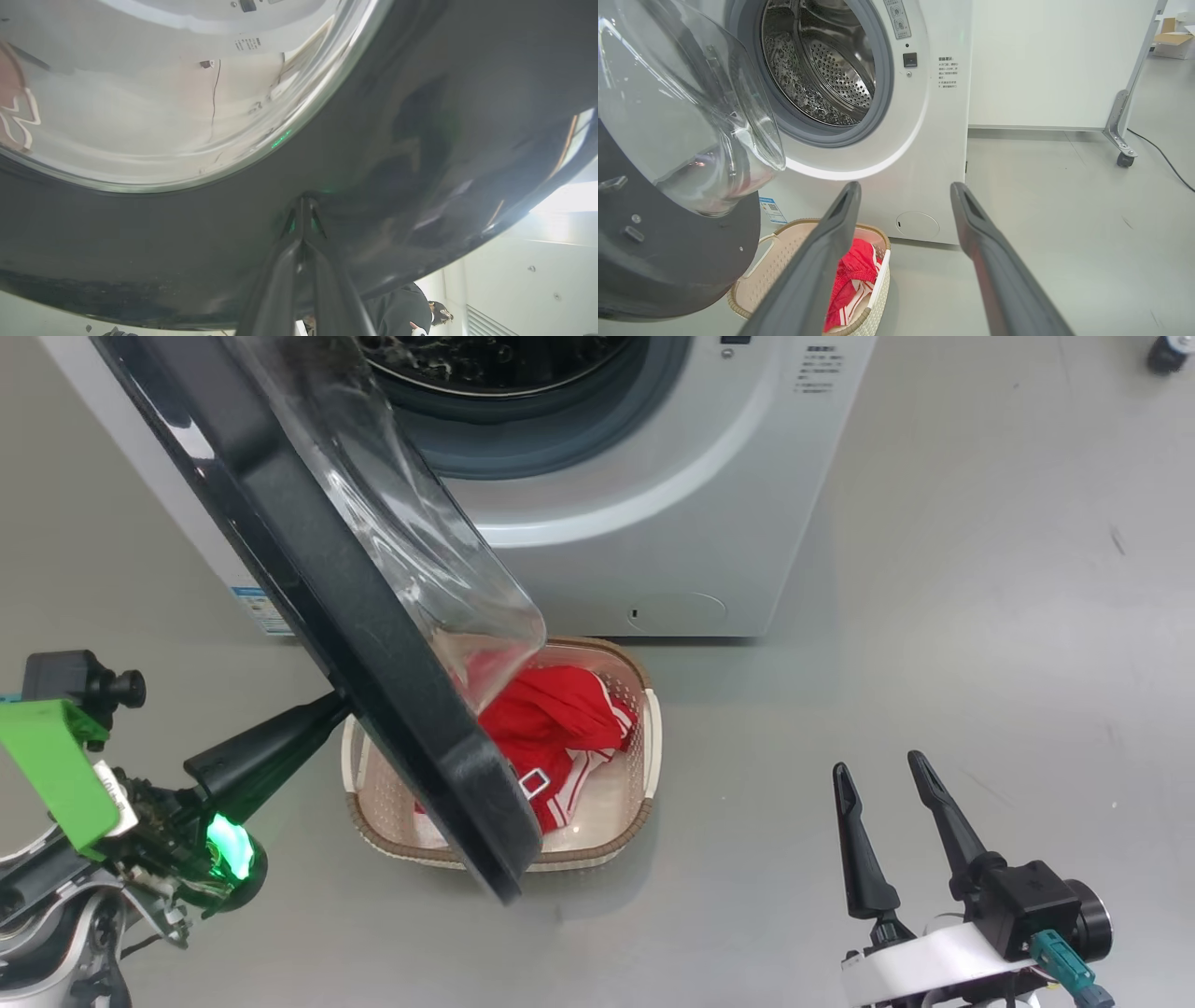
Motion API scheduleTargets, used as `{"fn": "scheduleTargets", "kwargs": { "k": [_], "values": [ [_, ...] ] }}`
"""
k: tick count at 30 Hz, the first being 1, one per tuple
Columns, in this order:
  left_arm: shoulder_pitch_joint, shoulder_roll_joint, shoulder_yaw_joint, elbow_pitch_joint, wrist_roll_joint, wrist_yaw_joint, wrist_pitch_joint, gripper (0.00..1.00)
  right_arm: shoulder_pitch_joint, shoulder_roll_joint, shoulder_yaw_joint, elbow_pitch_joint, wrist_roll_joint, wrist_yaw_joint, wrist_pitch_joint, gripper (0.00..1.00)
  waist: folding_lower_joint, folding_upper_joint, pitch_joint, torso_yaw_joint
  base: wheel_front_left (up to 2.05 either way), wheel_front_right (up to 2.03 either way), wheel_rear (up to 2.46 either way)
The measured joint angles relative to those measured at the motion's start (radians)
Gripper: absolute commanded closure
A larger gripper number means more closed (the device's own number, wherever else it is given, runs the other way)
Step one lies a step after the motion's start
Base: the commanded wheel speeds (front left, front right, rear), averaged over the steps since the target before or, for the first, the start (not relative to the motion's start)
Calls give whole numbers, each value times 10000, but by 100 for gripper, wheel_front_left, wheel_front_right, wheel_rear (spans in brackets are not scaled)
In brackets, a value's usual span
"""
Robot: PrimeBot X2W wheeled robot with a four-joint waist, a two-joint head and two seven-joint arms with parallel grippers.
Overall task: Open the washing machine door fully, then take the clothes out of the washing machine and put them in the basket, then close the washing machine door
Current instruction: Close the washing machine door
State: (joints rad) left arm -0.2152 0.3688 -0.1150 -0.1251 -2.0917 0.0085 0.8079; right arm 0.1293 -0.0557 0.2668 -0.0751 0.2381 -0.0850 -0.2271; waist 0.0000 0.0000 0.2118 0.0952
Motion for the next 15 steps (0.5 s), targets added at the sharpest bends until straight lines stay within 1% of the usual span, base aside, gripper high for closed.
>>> {"fn": "scheduleTargets", "kwargs": {
  "k": [2,8,9,11,15],
  "values": [
    [-137,-17,0,-17,0,54,-21,100,-67,12,15,2,13,-54,-44,0,0,0,78,-267,0,0,0],
    [-538,-146,115,52,-29,247,-320,100,-196,48,-6,19,144,-73,-90,0,0,0,320,-1093,0,0,0],
    [-538,-146,115,52,-29,247,-320,100,-196,48,-6,19,144,-73,-90,0,0,0,320,-1093,0,0,0],
    [-695,-151,194,111,-29,341,-445,100,-197,79,4,35,174,-140,-148,0,0,0,399,-1377,0,0,0],
    [-1036,-138,403,272,-21,456,-713,100,-201,94,31,73,261,-148,-161,0,0,0,557,-1948,0,0,0]
  ]
}}
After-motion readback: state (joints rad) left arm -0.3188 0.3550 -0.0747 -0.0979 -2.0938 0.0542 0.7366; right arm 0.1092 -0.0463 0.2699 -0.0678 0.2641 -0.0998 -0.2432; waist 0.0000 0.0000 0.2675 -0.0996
